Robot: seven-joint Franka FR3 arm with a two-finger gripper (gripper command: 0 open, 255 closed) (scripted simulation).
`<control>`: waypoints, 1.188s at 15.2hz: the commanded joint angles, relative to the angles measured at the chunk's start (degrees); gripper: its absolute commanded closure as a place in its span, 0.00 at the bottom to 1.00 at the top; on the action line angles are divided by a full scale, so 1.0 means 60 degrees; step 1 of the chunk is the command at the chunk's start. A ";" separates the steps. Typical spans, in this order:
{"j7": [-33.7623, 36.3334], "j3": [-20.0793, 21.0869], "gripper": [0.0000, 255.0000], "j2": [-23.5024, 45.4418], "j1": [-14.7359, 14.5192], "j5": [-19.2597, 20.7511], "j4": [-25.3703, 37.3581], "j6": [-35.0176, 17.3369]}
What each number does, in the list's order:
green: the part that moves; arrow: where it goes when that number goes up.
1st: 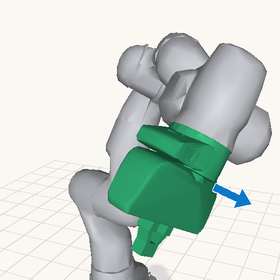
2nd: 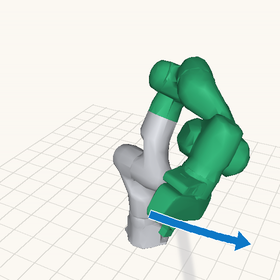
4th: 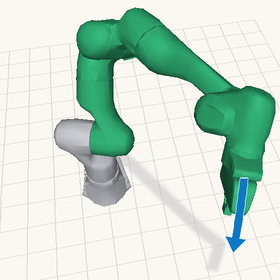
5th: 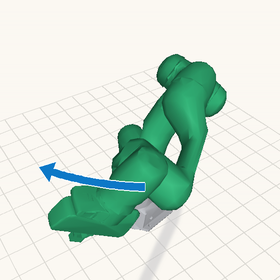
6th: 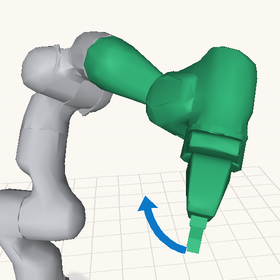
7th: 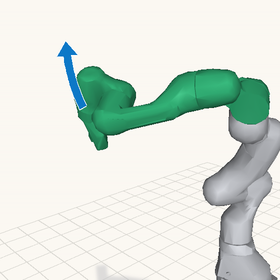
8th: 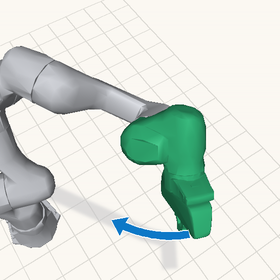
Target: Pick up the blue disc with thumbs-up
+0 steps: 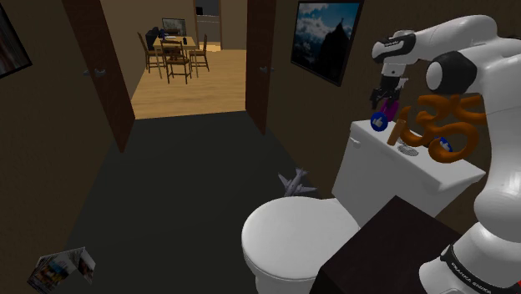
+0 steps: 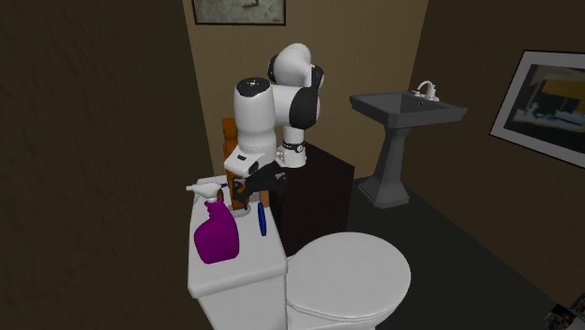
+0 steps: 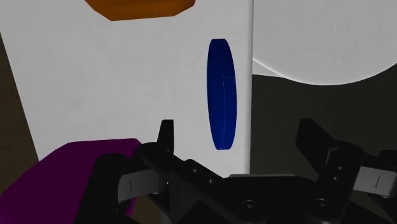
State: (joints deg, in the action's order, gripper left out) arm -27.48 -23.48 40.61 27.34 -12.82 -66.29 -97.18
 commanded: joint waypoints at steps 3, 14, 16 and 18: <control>-0.0022 0.0034 0.00 0.0172 0.0008 -0.0060 -0.0214 -0.0374; -0.0039 0.0053 1.00 0.0243 -0.0013 -0.0088 -0.0425 -0.0649; -0.0039 0.0053 1.00 0.0244 -0.0012 -0.0088 -0.0424 -0.0649; -0.0033 0.0045 1.00 0.0210 -0.0007 -0.0076 -0.0356 -0.0550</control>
State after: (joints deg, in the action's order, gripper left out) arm -27.68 -23.22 41.75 27.17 -13.27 -69.01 -100.93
